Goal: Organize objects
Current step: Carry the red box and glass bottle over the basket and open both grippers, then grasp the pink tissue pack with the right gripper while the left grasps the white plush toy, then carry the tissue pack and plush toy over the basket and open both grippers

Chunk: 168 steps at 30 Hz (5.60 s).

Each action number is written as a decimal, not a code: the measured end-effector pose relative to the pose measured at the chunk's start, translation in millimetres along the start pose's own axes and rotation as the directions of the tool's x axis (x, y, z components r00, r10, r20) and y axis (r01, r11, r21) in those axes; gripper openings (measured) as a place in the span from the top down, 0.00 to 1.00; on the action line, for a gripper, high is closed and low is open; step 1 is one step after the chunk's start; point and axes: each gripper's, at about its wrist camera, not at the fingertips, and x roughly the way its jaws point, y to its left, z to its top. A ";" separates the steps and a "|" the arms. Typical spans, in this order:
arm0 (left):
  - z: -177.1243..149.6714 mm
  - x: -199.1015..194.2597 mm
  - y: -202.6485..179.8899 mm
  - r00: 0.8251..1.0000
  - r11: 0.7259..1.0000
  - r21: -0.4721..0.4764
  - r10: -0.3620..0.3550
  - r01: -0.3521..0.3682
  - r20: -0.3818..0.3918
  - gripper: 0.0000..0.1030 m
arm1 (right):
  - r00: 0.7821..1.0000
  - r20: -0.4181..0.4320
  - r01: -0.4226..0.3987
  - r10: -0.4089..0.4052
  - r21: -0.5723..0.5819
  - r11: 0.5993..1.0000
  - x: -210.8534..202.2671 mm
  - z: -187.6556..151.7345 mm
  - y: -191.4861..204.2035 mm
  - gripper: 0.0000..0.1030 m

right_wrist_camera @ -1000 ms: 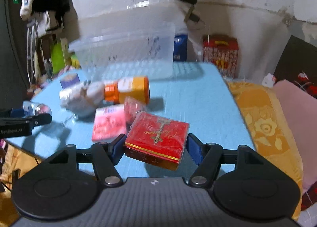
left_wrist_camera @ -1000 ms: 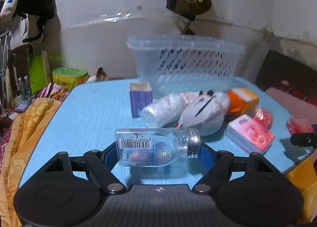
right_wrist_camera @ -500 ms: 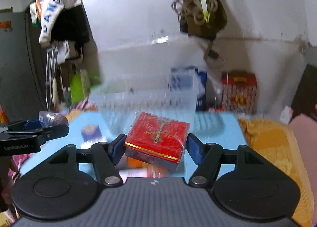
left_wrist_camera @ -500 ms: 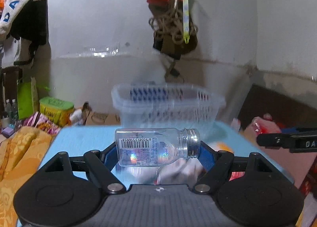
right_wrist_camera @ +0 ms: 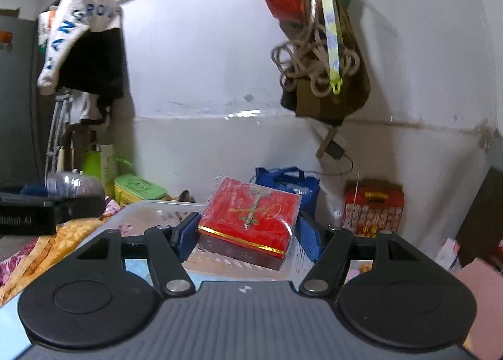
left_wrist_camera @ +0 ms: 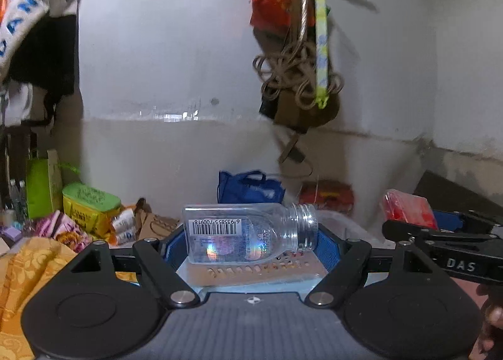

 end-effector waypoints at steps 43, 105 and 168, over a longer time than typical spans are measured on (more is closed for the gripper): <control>-125.3 -92.6 -8.6 0.982 0.996 0.086 0.055 -0.040 -0.183 0.01 | 0.937 -0.349 -0.005 0.024 0.054 0.999 -120.5 -144.9 24.9 0.00; -158.2 -41.9 -51.7 0.964 0.985 0.167 0.082 -0.040 -0.252 0.37 | 0.901 -0.410 -0.138 0.141 0.039 0.990 -105.7 -161.5 41.7 0.36; 21.8 26.1 4.3 0.996 0.997 -0.045 -0.064 0.061 -0.062 0.36 | 0.992 -0.065 -0.104 0.110 0.090 0.990 16.6 -11.9 -5.1 0.45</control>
